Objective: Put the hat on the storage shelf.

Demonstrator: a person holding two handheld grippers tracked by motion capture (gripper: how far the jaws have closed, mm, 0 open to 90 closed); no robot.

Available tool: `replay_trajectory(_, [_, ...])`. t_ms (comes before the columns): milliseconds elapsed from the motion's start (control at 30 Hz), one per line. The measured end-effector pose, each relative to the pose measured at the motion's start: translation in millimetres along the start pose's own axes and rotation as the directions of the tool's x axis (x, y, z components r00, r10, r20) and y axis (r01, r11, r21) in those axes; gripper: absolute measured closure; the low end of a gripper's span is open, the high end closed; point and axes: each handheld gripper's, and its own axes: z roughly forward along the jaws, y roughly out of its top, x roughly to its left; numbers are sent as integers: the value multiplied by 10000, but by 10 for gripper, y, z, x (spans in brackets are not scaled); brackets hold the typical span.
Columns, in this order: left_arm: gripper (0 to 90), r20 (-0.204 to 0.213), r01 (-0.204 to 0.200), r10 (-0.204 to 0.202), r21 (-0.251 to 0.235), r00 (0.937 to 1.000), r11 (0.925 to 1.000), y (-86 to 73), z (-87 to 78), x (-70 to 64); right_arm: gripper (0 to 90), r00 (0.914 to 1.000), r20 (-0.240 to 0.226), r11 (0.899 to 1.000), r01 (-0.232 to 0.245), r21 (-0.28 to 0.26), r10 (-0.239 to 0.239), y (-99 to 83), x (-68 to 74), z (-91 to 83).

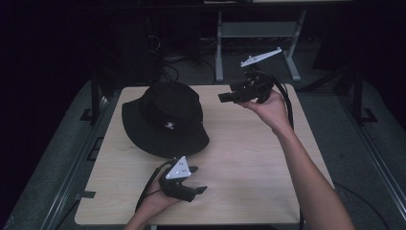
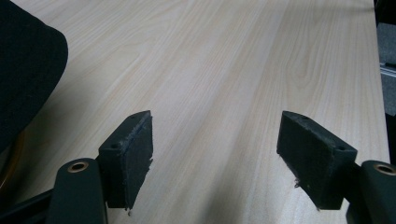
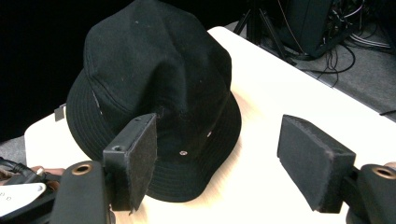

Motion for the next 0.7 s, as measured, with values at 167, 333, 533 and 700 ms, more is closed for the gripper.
replay_trajectory(167, [266,13,29,-29,-17,10000,10000,-3,11,-7,272,10000,25,10000,-51,50,51,-59,-23,-29])
replay_trajectory(333, [266,0,-34,34,0,10000,10000,-6,14,-5,266,9998,39,9998,-174,89,174,-114,-45,-50])
replay_trajectory(533, [266,-3,-17,17,-40,10000,10000,-6,7,-7,260,9997,54,9997,-232,121,231,-163,-54,-62])
replay_trajectory(700, [266,-5,0,0,-37,10000,10000,-9,0,-5,258,9996,-18,9996,-268,118,268,-223,-56,-79])
